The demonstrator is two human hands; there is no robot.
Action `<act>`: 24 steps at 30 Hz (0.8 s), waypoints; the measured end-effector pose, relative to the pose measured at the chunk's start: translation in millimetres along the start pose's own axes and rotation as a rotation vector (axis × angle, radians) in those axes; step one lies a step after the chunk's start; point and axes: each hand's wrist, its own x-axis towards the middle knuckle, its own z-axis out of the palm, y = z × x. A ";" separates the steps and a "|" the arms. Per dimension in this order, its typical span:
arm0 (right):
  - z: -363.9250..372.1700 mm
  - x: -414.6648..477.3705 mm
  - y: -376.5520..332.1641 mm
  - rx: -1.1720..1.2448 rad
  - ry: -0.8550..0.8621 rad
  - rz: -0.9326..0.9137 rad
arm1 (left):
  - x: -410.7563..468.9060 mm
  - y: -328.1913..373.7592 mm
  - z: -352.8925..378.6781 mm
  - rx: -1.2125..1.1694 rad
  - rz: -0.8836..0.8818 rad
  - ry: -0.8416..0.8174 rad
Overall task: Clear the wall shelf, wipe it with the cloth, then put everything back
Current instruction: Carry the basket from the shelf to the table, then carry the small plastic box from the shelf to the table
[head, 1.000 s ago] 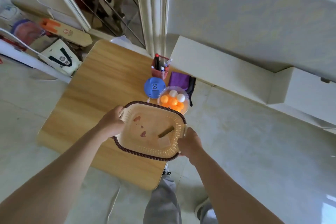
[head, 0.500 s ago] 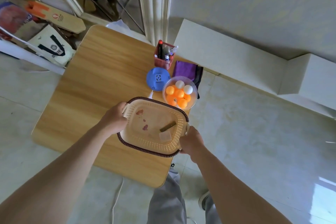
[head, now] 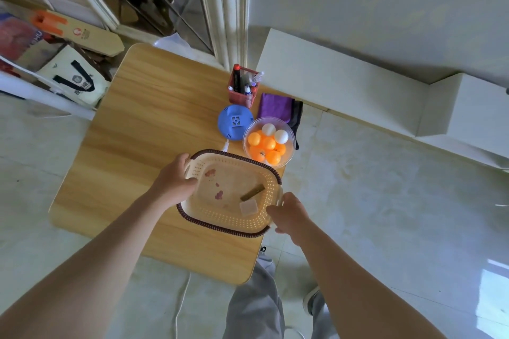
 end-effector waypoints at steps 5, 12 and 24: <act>-40.7 -31.1 -2.3 -0.111 0.055 -0.118 | -22.7 45.2 -20.7 0.007 0.077 0.131; -132.9 -85.5 11.2 -0.026 0.239 -0.230 | -81.0 149.3 -25.0 -0.052 0.301 0.165; -347.9 -209.5 140.0 0.327 0.615 -0.403 | -246.0 387.9 101.4 0.018 0.706 0.048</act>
